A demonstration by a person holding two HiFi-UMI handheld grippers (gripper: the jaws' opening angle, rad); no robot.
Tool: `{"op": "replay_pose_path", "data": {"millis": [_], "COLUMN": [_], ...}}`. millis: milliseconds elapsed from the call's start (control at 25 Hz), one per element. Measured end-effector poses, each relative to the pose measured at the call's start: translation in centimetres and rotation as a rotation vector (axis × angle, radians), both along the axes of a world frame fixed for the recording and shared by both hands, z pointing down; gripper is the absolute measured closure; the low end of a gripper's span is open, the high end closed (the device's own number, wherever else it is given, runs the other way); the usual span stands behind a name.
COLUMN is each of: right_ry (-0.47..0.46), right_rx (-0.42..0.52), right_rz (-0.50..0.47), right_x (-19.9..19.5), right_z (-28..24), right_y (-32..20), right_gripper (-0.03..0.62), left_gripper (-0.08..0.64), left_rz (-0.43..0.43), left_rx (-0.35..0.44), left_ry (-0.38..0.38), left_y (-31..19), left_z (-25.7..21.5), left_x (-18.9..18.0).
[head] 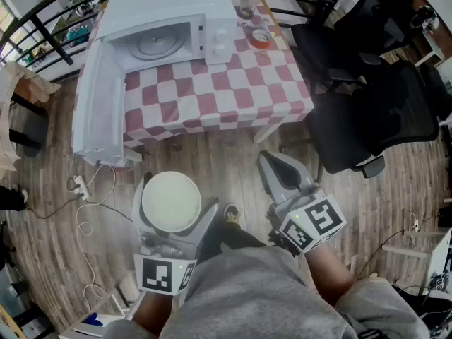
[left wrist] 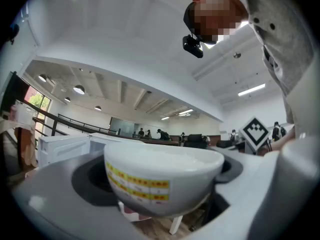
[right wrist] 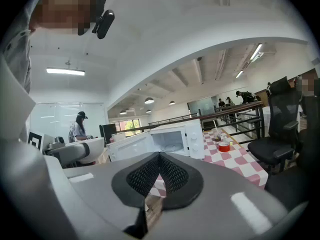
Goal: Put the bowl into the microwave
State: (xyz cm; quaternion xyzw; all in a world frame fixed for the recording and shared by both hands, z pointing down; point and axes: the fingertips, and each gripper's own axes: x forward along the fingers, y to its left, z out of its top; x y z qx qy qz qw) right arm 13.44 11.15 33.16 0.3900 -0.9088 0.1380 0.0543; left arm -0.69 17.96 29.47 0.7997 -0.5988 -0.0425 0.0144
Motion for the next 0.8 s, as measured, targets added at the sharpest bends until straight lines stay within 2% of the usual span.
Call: {"op": "replay_pose_path", "data": {"millis": [320,440,640,800], "right_ry": [-0.036,-0.069,-0.052,-0.075], "right_rx": [0.036,0.019,0.034,0.024], "right_rz": [-0.007,0.006,0.014,0.022], "right_x": [-1.3,-0.7,-0.4,-0.7], "right_z": [-1.0,-1.2,-1.4,-1.4], "right_y": [1.2,1.1,1.1,1.3], "right_gripper": [0.592,0.592,0.592,0.592], "left_gripper": [0.023,0.023,0.023,0.023], "left_rz": [-0.044,-0.048,-0.05,-0.04], "left_rx": [-0.001,0.012,0.025,0.029], "left_ry": [-0.012,-0.018,-0.019,-0.025], "left_y": [1.8,1.9,1.8,2.1], "left_z": [0.2,-0.3,-0.6,-0.8], "left_x": [-1.8,-1.6,-1.7,-2.2]}}
